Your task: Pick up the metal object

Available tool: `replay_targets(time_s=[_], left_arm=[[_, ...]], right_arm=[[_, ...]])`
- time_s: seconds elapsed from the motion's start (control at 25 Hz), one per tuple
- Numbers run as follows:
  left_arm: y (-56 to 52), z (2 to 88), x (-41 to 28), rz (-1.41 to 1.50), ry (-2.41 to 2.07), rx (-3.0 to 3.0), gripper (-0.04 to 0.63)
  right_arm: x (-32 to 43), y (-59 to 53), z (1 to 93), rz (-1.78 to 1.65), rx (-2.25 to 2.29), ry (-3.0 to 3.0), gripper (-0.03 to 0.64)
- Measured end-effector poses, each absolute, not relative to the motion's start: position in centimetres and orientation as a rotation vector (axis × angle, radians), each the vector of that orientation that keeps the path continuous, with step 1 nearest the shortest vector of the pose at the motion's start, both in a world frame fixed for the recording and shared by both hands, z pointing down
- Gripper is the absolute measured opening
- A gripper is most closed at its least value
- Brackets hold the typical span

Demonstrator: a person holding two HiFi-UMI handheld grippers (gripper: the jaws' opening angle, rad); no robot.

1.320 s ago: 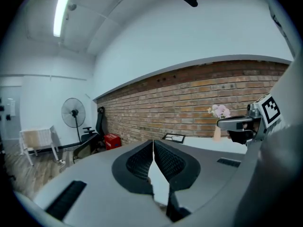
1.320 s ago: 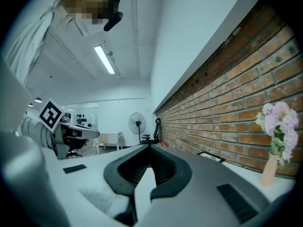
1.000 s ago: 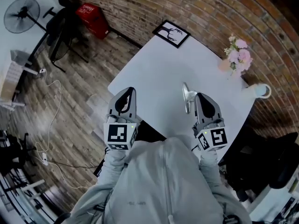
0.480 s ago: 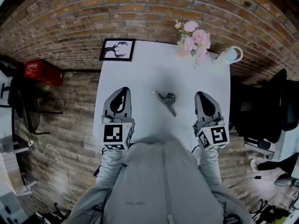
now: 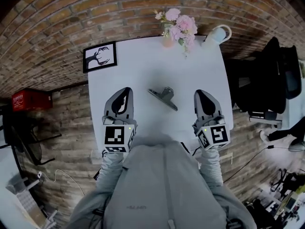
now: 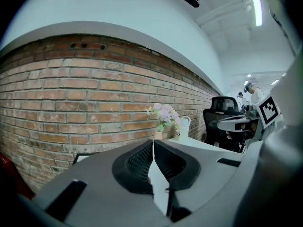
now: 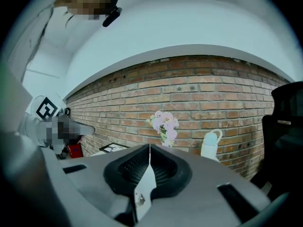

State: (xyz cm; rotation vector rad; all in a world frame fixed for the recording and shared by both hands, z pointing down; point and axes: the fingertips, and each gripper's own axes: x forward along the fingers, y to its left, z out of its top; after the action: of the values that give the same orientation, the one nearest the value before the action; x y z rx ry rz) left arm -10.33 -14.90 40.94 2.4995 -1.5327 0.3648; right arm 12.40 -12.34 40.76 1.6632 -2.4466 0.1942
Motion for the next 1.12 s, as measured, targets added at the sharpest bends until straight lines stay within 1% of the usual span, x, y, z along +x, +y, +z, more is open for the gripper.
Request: replay_targets(time_s=[0.52,0.56,0.64,0.92,1.12], left_arm=[[-13.2,40.4,-8.6,0.332,-1.571,2.486,0.032],[-13.1,40.4,-8.6,0.332,-1.577,2.483,0.032],[-13.0,40.3,-8.6,0.330,-1.591,2.477,0.032],[-12.9,40.1,-8.2,0.327,-1.622,2.465,0.032],[-12.8,40.2,-8.0,0.331,-1.634,2.458,0.032]], right_arm=[[13.6,-10.8,40.5,0.263,1.646,-2.503,0.029],[13.6,-10.8,40.4,0.273,1.640,-2.514,0.041],[13.5,-11.0,40.4,0.292,1.618,-2.535,0.091],[13.5,-11.6,40.8,0.349,1.552,-2.587,0.171],[13.2,-11.9,41.2,0.398,1.507,-2.631,0.214]])
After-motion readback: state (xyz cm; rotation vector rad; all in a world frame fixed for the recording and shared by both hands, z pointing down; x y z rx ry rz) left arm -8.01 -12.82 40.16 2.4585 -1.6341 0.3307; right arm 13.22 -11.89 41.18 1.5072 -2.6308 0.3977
